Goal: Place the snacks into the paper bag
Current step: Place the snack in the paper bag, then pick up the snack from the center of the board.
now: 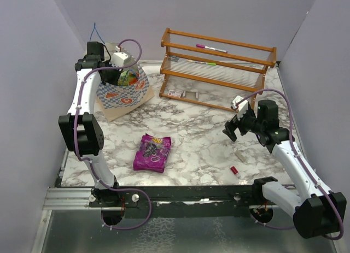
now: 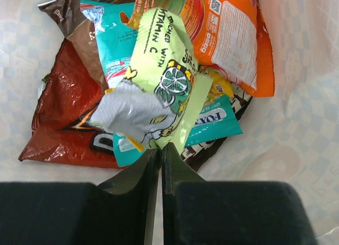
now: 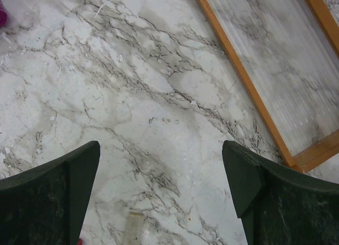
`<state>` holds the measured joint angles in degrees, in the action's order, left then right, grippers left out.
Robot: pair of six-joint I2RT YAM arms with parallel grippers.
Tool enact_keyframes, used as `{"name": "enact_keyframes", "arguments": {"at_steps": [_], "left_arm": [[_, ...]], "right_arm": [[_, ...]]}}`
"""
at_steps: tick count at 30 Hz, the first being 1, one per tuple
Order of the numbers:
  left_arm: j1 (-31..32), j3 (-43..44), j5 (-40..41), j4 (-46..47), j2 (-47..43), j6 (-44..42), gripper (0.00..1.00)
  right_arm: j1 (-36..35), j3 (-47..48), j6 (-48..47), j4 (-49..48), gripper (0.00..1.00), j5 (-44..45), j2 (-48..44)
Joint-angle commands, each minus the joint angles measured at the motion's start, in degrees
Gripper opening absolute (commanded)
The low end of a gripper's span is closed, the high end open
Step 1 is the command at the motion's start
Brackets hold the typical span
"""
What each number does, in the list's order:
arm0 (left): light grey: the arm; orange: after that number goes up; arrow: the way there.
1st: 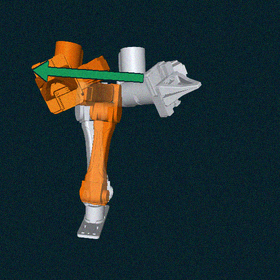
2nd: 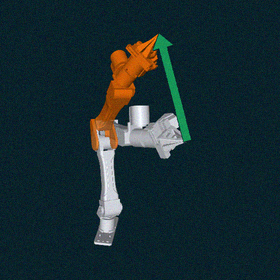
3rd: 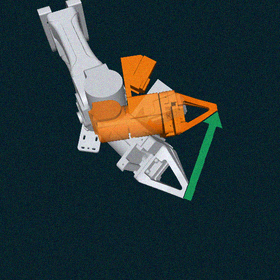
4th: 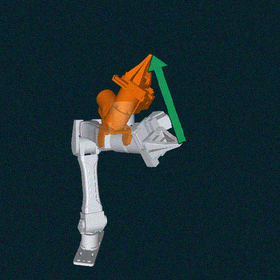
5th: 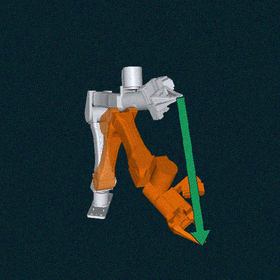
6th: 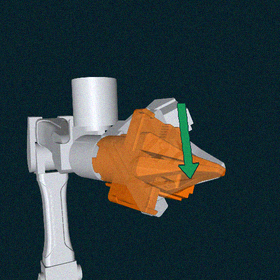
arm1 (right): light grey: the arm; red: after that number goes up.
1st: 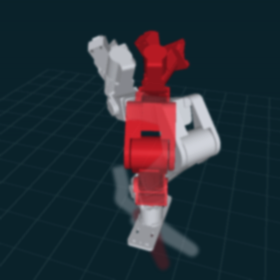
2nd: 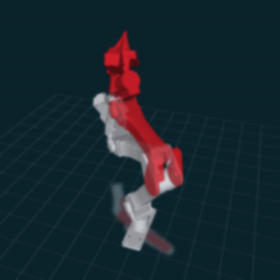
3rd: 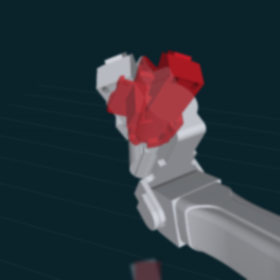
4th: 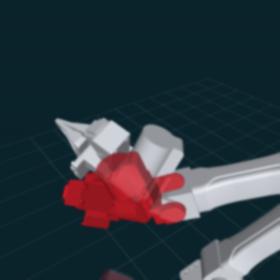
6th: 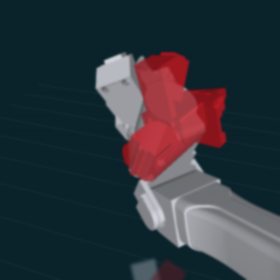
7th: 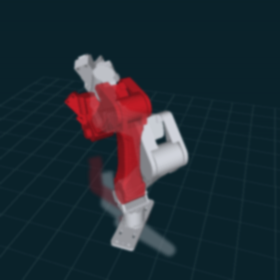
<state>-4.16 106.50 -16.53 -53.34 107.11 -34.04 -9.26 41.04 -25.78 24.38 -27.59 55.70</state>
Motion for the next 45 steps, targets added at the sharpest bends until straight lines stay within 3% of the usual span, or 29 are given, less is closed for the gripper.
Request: {"name": "enact_keyframes", "arguments": {"at_steps": [1,19,25,30,38,45], "left_arm": [[-0.1,2.5,-2.2,-0.7,0.0,-0.7,0.12],[0.4,5.6,-1.3,0.1,-2.3,-0.9,0.45],[0.9,7.2,0.0,2.1,-3.6,-0.1,0.73],[1.3,8.1,0.9,4.0,-4.7,1.0,0.84],[1.4,7.0,2.4,8.0,-7.3,2.6,0.98],[1.4,3.9,2.6,12.3,-12.1,5.4,0.99]], "right_arm": [[0.3,-0.7,-0.7,-0.9,1.00,0.0,-0.3],[0.3,-0.8,-0.8,-0.9,1.00,0.1,-0.5],[0.3,-0.8,-0.8,-0.8,1.00,0.1,-0.7],[0.3,-0.7,-0.8,-0.9,1.00,0.2,-0.8],[0.3,-0.6,-0.7,-1.0,1.00,0.3,-0.7],[0.3,-0.4,-0.1,-1.1,1.00,0.6,-0.8]]}}
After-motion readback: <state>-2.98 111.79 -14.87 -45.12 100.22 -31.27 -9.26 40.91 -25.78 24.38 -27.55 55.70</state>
